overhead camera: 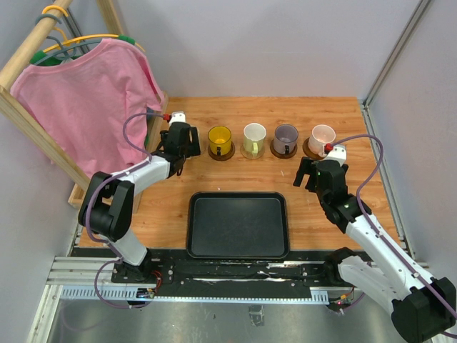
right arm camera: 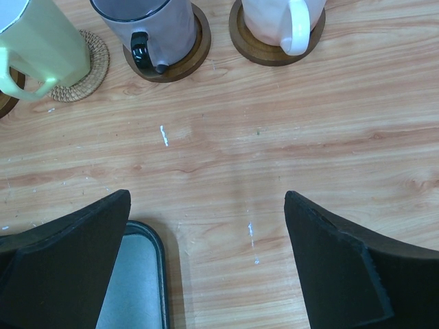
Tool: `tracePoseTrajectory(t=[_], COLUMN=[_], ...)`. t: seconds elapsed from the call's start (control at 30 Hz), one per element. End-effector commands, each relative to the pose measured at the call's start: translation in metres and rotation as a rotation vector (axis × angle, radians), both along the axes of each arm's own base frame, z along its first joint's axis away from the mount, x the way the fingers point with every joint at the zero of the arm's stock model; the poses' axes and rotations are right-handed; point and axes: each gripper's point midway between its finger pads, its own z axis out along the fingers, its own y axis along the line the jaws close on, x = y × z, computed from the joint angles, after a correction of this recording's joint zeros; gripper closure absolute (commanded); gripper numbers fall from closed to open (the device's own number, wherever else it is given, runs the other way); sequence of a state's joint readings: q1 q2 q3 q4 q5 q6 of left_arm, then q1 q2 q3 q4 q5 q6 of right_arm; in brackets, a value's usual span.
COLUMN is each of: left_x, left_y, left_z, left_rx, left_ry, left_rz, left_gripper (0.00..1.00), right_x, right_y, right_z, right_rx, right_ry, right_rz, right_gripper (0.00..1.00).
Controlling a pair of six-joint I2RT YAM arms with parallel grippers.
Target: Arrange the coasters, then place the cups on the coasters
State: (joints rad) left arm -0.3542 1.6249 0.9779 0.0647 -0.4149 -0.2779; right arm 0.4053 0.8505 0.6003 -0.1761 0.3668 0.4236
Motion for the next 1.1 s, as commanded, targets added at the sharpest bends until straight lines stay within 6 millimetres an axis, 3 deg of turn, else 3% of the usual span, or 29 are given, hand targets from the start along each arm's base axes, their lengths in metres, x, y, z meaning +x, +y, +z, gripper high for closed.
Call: tracePoseTrajectory(t=[0.0, 0.4, 0.87, 1.07], left_x=[-0.007, -0.018, -0.024, -0.026], left_y=[0.018, 0.026, 0.037, 0.031], left_z=[0.005, -0.010, -0.010, -0.003], left_rx=[0.045, 0.067, 0.083, 0.053], left_ry=[-0.003, 0.033, 0.032, 0.016], left_rz=[0.049, 0.080, 0.117, 0.085], left_gripper=[0.19, 0.18, 0.18, 0.17], right_x=[0.004, 0.001, 0.000, -0.001], right_y=[-0.003, -0.003, -0.003, -0.004], right_z=[0.008, 0.005, 0.000, 0.001], right_rx=[0.021, 0.027, 0.028, 0.026], right_ry=[-0.028, -0.020, -0.008, -0.010], right_rz=[-0.022, -0.021, -0.023, -0.026], right_gripper=[0.05, 0.05, 0.05, 0.05])
